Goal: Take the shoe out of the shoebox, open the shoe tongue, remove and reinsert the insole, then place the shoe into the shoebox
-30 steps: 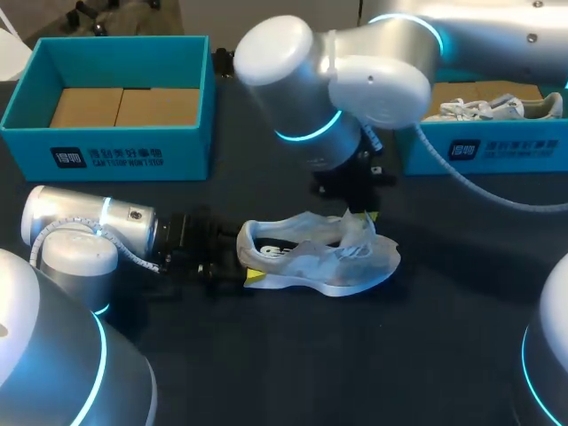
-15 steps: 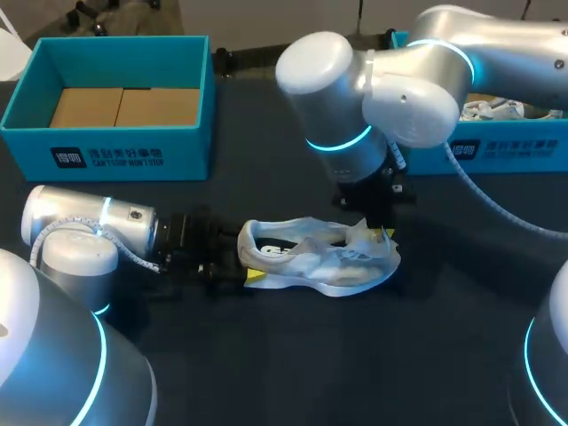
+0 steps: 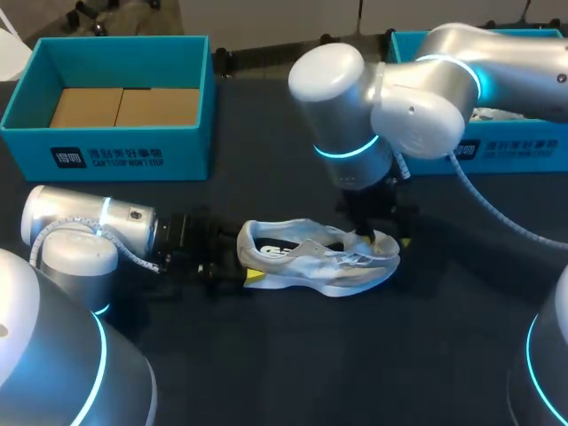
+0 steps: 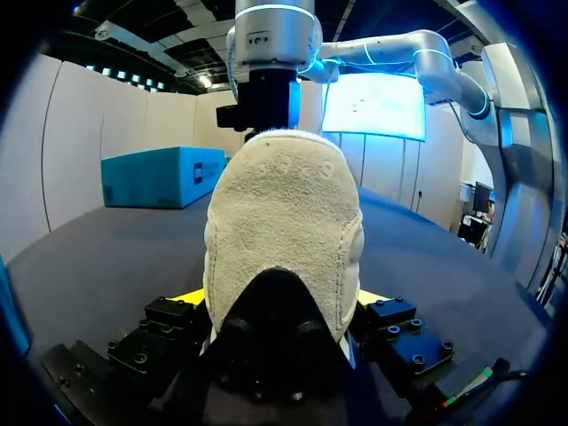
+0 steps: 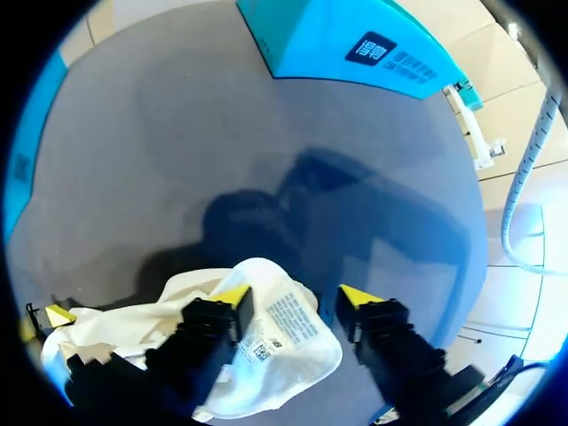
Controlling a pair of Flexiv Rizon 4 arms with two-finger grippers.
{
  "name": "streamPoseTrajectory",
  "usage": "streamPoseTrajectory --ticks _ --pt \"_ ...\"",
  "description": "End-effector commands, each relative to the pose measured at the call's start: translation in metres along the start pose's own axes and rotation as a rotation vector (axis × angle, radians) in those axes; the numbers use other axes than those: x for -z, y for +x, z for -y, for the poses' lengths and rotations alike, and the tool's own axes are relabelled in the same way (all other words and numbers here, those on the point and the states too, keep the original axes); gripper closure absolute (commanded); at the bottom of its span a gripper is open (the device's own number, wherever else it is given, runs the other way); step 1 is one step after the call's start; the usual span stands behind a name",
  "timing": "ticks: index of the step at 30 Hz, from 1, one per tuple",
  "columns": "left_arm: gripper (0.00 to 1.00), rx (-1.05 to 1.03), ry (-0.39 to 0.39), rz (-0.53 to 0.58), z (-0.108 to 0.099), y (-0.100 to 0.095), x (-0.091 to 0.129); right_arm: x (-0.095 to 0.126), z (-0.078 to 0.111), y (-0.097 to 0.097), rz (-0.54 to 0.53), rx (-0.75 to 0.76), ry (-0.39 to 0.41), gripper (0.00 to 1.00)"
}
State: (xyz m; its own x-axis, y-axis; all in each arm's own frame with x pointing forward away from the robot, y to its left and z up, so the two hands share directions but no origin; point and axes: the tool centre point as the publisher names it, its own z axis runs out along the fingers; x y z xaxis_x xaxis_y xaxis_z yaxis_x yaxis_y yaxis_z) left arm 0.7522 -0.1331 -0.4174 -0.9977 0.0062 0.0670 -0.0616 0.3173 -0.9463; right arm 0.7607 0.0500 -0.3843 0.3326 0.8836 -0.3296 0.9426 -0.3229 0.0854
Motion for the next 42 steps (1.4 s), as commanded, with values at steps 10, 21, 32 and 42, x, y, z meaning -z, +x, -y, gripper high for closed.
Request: streamPoseTrajectory --ticks 10,21,32,42 --pt "1.00 0.000 -0.001 0.002 -0.001 0.002 0.000 0.054 0.007 0.013 0.007 -0.233 -0.113 0.00" --pt "1.00 0.000 -0.001 0.002 -0.001 0.002 0.000 0.112 0.002 0.024 -0.002 -0.186 -0.248 0.00" --pt "1.00 0.000 -0.001 0.002 -0.001 0.002 0.000 0.159 0.006 0.054 -0.228 0.134 -0.383 0.00" --pt "1.00 0.000 -0.001 0.002 -0.001 0.002 0.000 0.173 0.024 0.084 -0.264 0.592 -0.383 0.00"
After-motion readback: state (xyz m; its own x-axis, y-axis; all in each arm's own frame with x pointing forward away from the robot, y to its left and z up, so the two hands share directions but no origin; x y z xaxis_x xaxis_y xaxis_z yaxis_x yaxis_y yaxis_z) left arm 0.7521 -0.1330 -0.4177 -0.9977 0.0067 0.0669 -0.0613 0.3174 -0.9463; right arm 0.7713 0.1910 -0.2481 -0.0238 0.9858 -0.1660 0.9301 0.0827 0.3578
